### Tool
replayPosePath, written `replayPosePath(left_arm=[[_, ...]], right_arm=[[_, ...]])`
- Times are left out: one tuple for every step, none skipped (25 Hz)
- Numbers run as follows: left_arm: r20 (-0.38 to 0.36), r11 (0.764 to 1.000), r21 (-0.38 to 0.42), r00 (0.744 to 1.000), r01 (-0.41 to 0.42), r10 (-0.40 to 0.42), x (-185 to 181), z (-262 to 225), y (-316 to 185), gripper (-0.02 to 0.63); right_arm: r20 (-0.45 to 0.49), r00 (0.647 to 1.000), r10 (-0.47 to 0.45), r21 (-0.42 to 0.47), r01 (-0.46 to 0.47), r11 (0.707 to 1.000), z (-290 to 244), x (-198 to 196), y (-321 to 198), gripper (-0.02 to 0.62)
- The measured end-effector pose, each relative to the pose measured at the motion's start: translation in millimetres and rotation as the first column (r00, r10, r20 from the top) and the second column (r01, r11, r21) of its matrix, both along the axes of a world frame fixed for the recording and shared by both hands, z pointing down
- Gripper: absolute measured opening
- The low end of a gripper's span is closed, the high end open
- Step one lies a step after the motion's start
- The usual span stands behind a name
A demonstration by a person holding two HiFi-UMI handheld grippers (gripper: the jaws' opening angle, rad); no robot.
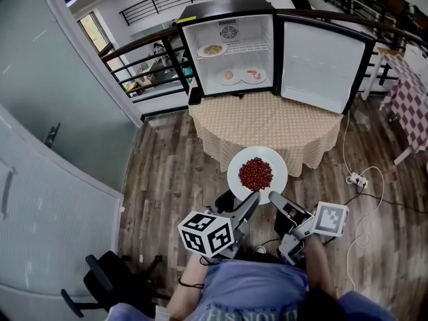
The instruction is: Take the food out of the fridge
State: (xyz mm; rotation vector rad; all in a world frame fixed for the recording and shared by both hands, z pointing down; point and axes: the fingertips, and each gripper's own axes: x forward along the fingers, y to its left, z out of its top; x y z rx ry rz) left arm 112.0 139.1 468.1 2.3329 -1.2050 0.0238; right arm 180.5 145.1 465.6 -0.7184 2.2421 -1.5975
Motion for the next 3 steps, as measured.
replayPosePath(left_arm=[[0.003, 1.0, 0.004, 1.0, -0.004, 0.004, 0.8, -1.1, -2.8, 0.256], [0.007, 1.0, 0.008, 1.0, -0.008, 0.008, 1.6, -2.5, -5.9, 0.256], [0.011, 1.0, 0.013, 1.0, -0.012, 0.011, 2.3, -4.1, -9.1, 0.256]], right_arm=[[0.001, 1.0, 0.002, 0.009, -0.002, 1.0, -1.0, 0.8, -2.8, 0.038], [0.002, 1.0, 0.003, 0.019, -0.003, 1.0, -2.5, 1.5, -5.9, 0.038], [0.004, 1.0, 0.005, 0.029, -0.005, 1.0, -4.1, 2.1, -9.1, 0.038]])
